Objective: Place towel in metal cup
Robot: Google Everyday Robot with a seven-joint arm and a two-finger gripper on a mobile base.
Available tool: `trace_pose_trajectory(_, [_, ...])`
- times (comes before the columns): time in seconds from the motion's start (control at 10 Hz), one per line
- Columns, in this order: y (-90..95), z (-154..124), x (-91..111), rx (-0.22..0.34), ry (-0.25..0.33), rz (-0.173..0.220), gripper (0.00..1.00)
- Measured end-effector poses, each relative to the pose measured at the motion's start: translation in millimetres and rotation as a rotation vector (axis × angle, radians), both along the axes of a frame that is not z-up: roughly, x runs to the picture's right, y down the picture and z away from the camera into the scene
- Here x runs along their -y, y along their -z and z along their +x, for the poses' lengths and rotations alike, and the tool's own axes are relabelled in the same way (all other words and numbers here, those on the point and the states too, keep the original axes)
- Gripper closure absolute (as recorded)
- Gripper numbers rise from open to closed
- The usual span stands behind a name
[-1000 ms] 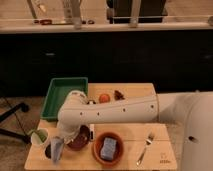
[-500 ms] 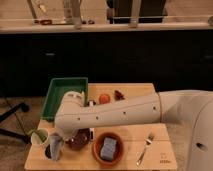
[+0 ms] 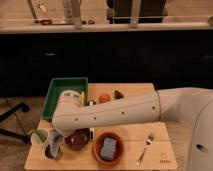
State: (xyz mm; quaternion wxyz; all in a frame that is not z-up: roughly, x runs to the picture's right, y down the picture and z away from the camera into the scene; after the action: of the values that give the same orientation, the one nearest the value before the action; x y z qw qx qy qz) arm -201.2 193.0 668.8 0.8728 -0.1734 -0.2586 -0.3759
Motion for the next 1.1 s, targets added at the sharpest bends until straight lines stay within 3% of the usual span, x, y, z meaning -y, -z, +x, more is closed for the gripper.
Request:
trace_pose_trajectory(0.5, [-20.4,-17,-8,-0.006,0.021,0.000,1.00])
trace_pose_trajectory(1.1, [-24.5,-39,-25,-0.049,0.109,0.055,1.00])
